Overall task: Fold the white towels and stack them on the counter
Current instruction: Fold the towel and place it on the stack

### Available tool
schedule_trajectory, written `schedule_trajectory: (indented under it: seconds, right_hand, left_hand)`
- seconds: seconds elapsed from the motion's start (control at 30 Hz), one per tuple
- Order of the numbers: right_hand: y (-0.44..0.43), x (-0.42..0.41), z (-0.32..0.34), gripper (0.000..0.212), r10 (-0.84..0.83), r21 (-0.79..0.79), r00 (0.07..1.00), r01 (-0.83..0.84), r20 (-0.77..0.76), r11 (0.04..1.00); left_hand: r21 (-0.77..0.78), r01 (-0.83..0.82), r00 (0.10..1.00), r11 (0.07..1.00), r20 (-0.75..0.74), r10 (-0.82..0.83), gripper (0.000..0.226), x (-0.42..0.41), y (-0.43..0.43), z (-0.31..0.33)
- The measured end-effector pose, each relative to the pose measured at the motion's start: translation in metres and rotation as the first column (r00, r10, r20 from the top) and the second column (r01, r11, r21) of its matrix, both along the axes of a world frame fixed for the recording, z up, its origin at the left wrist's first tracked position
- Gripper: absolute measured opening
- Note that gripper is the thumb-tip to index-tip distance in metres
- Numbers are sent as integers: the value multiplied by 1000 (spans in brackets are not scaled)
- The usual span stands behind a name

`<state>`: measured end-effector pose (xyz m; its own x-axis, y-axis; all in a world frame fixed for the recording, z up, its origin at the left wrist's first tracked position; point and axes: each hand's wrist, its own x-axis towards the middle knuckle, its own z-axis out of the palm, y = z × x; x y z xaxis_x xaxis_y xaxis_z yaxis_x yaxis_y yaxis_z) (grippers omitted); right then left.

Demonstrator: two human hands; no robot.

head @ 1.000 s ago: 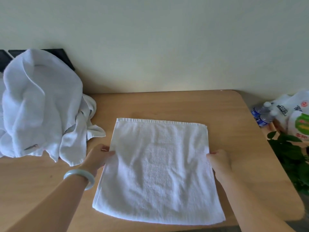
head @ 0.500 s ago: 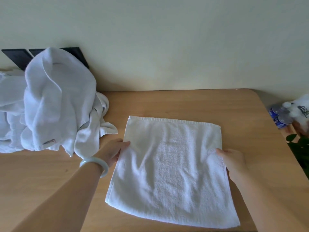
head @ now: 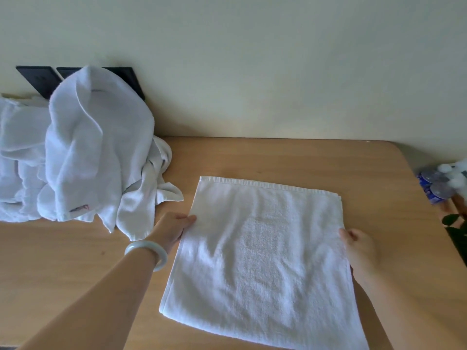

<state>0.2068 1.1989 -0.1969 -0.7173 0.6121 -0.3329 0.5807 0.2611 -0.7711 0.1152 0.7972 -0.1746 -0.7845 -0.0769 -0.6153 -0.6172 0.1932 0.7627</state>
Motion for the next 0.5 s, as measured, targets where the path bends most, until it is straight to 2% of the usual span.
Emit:
schedule_trajectory:
  seconds: [0.13, 0.27, 0.4, 0.5]
  right_hand:
    - [2, -12, -1, 32, 14, 67, 1000, -13, -14, 998]
    - [2, -27, 4, 30, 45, 125, 999, -45, 9, 991]
    - [2, -35, 12, 33, 42, 128, 997, -50, 63, 990]
    - [-4, -37, 15, 27, 143, 224, 966, -191, 215, 956]
  left_hand:
    - [-155, -115, 991, 981, -86, 103, 35, 0, -4, -14]
    - [-236, -170, 982, 957, -122, 144, 29, 7, 1, -17]
    - [-281, -124, 986, 952, -143, 86, 16, 6, 3, -16]
    - [-321, -61, 985, 945, -175, 4, 20, 5, 7, -10]
